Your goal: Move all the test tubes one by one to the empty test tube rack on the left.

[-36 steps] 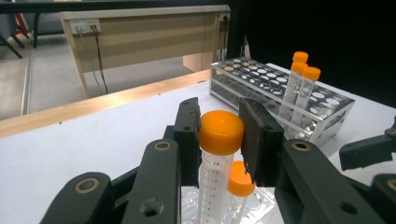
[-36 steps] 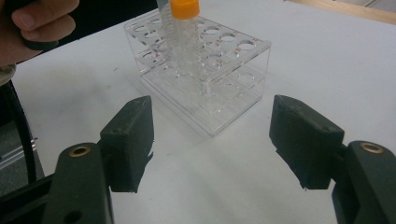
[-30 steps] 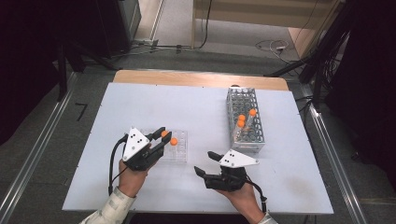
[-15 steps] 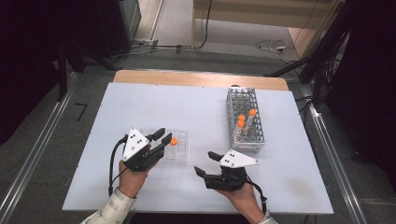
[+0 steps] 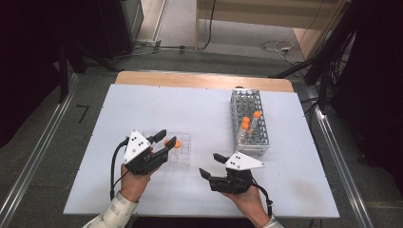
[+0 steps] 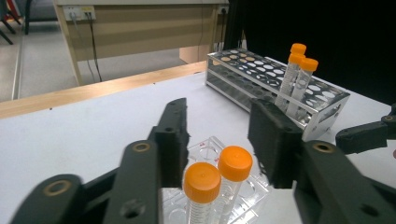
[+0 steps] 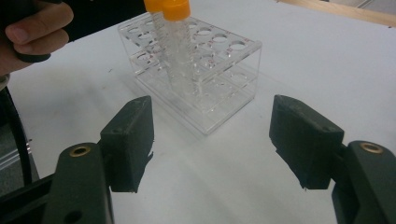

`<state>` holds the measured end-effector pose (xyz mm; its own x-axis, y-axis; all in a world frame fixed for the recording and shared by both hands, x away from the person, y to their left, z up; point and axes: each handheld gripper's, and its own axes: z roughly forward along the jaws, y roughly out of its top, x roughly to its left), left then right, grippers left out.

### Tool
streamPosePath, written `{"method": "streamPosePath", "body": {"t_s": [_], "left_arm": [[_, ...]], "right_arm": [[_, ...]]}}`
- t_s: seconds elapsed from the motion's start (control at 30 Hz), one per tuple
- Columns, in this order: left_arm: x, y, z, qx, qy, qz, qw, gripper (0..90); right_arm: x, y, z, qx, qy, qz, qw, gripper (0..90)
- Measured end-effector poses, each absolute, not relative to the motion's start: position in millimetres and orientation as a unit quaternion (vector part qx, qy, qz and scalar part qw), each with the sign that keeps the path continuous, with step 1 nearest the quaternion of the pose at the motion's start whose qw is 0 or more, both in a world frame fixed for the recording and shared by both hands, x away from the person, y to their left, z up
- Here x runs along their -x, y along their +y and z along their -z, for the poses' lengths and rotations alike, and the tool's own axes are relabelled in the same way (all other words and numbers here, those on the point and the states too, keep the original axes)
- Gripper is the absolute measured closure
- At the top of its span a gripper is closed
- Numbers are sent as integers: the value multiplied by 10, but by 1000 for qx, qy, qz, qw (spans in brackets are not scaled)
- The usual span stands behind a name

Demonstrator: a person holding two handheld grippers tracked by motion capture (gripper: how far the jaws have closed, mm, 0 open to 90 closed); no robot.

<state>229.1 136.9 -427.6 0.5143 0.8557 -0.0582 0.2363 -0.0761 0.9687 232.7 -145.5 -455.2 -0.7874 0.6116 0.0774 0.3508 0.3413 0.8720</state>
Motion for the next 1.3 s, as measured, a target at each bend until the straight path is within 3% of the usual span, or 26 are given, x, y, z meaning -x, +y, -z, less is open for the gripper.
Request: {"method": "streamPosePath", "body": {"t_s": [0.17, 0.3, 0.7, 0.97, 1.3], "left_arm": [[-2300, 1380, 4277, -670, 416, -292, 541, 372], [-2307, 1390, 4281, -670, 420, -296, 536, 314], [-2313, 1411, 4282, -664, 428, -304, 533, 264], [-2308, 1409, 4280, -664, 426, -309, 531, 254], [-2310, 1398, 4285, -665, 425, -310, 531, 247]], "right_arm": [[-2350, -1502, 4539, -306, 803, -492, 141, 296], [-2375, -1567, 4516, -317, 795, -494, 152, 299], [-2510, -1815, 4468, -369, 756, -467, 270, 344], [-2699, -1981, 4478, -418, 725, -462, 294, 389], [-2955, -2028, 4566, -441, 710, -449, 315, 527]]}}
